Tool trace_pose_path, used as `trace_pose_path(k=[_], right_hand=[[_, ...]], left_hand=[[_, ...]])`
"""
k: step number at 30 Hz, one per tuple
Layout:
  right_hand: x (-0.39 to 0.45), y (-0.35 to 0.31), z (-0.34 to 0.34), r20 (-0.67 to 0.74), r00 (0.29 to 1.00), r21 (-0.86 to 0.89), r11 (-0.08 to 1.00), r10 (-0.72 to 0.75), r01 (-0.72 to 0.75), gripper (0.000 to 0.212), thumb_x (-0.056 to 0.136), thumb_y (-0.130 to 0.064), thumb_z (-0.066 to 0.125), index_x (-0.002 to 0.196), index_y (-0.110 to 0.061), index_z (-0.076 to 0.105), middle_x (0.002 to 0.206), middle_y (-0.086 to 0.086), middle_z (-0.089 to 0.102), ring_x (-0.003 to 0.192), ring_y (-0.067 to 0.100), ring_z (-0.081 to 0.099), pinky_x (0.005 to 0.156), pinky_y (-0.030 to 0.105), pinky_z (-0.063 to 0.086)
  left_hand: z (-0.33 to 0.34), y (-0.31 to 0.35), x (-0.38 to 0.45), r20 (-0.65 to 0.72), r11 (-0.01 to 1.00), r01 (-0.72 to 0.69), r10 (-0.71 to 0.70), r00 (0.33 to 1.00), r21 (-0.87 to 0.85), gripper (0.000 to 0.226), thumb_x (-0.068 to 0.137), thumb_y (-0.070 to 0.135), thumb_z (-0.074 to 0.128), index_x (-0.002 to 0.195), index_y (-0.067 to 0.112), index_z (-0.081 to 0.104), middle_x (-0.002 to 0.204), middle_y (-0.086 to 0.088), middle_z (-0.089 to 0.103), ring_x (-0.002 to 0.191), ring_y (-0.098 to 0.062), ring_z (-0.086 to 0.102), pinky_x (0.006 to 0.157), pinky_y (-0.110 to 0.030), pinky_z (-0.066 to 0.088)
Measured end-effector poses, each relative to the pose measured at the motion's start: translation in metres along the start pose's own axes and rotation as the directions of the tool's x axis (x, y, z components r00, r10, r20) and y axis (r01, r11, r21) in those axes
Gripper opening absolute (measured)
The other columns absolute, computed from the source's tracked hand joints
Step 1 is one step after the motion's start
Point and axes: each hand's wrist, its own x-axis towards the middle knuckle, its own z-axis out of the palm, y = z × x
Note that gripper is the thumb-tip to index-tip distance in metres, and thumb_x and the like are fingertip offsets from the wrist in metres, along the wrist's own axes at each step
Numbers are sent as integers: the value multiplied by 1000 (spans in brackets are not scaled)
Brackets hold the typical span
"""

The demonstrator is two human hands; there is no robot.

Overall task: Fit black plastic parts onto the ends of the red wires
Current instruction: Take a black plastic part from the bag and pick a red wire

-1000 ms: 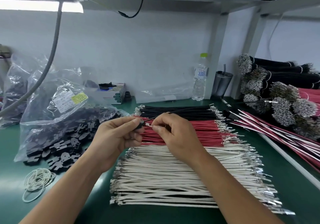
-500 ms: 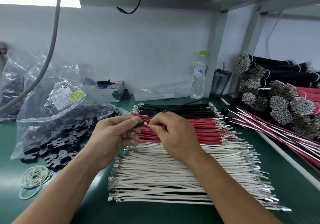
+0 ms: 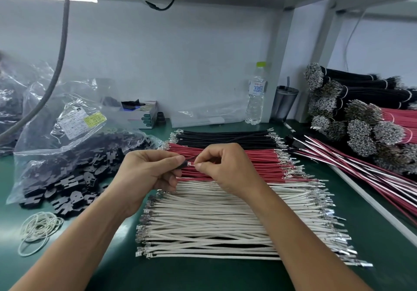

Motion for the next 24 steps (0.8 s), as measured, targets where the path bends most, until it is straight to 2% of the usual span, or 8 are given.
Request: trace_pose_path(k=[2,6,8,11,14,17,20,24], right_hand=[[-1,-1,4,-13,999,-55,998,-32,31,7,87,-22,75,82,-27,76,80,-12,73,77,7,67,76,40,57],[-5,-6,7,7,975,-371,905,-223,210,10,94,-31,65,96,-31,75,93,-13,70,85,5,64,75,36,54],[-6,-6,7,23,972,-369,902,-234,225,12,95,-31,64,99,-30,75,95,-13,69,85,6,64,75,36,54],[-6,-3,6,12,979,-267,943,-205,201,11,96,-30,64,99,-30,75,95,-13,69,87,6,63,78,36,53],[-6,-3,8,-19,983,-233,957,-184,175,13,99,-34,59,101,-29,70,95,-12,68,87,6,61,77,39,52],[-5,-4,11,-46,979,-266,947,-199,180,14,101,-34,55,99,-28,67,93,-14,66,85,5,59,73,39,52],[-8,-5,9,-52,954,-385,887,-296,255,13,101,-33,56,98,-28,68,92,-13,64,79,7,60,66,37,52],[-8,-3,4,-104,954,-321,917,-282,236,12,101,-32,57,97,-27,67,92,-14,63,81,5,59,69,37,51]], left_hand=[[0,0,0,-29,1000,-19,19,999,4,41,58,31,89,88,4,82,74,-18,72,54,-21,63,52,-29,58],[-2,-1,1,-66,999,23,-24,998,-26,31,63,24,86,86,3,82,73,-19,72,52,-21,63,49,-28,57],[-2,-1,1,-60,996,60,-63,996,-58,31,63,24,85,85,2,82,73,-18,70,50,-20,62,48,-28,57],[-2,1,0,-31,990,86,-90,996,-111,31,65,25,83,85,2,82,70,-15,67,49,-18,60,45,-27,57],[2,2,0,-25,985,59,-64,998,-160,32,73,25,79,98,5,81,70,-12,66,49,-18,59,45,-27,56],[7,2,-3,-53,998,-22,19,998,-53,25,82,29,72,100,15,83,69,-10,63,48,-19,58,44,-28,53],[8,4,-6,-27,998,-65,65,997,26,28,80,35,71,96,16,83,71,-11,62,51,-21,58,49,-31,57],[6,6,-9,61,994,-81,76,995,75,30,71,23,81,101,20,83,77,-14,69,59,-22,64,61,-34,63]])
